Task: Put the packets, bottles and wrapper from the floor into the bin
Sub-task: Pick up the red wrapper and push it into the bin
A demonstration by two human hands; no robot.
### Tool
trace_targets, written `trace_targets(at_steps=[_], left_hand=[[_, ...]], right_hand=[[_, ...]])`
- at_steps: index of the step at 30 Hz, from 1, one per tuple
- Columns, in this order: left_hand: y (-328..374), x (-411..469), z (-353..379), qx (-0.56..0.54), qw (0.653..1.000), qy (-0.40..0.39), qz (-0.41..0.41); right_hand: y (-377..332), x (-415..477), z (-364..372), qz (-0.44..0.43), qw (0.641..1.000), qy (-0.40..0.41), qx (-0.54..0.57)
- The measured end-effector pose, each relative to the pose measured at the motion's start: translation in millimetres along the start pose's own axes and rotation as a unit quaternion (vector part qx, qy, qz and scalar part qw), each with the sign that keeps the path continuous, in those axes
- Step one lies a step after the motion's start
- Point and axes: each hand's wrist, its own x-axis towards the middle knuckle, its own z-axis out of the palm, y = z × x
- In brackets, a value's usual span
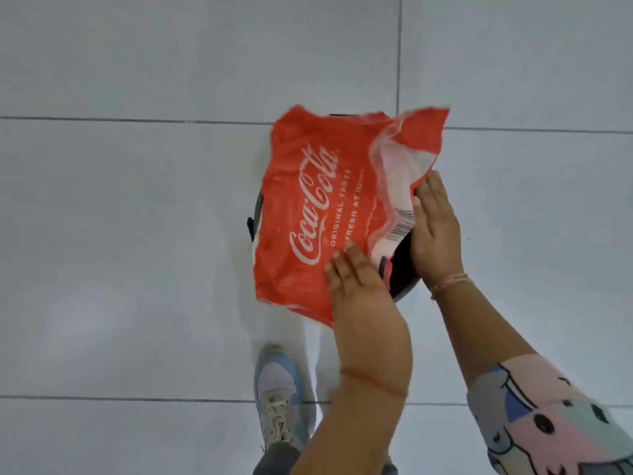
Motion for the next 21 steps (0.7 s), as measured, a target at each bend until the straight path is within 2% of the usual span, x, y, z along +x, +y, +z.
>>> trace_targets(at_steps=[4,9,14,17,21], left_hand=[[-1.0,47.9,28.8,0.075,0.993,-0.030,-0.090],[3.3,78.7,57.1,0.038,0.989,-0.044,-0.138],[-5.7,94.6,76.9,0.014,0.986,-0.084,-0.143],[-12.7,105.3,78.1,0.049,0.986,-0.120,-0.101],[-28.3,119.9,75.8,0.099,0.976,-0.184,-0.056]], right_hand=[[3.0,-0.4,-3.8,0.059,0.991,-0.004,0.116],[9.0,1.4,-2.9,0.033,0.990,-0.011,0.134],[7.4,-0.6,5.3,-0.010,1.000,0.007,-0.002],[6.5,-1.5,11.3,-0.048,0.990,0.012,-0.134],[6.4,-1.8,15.2,-0.054,0.976,0.031,-0.209]])
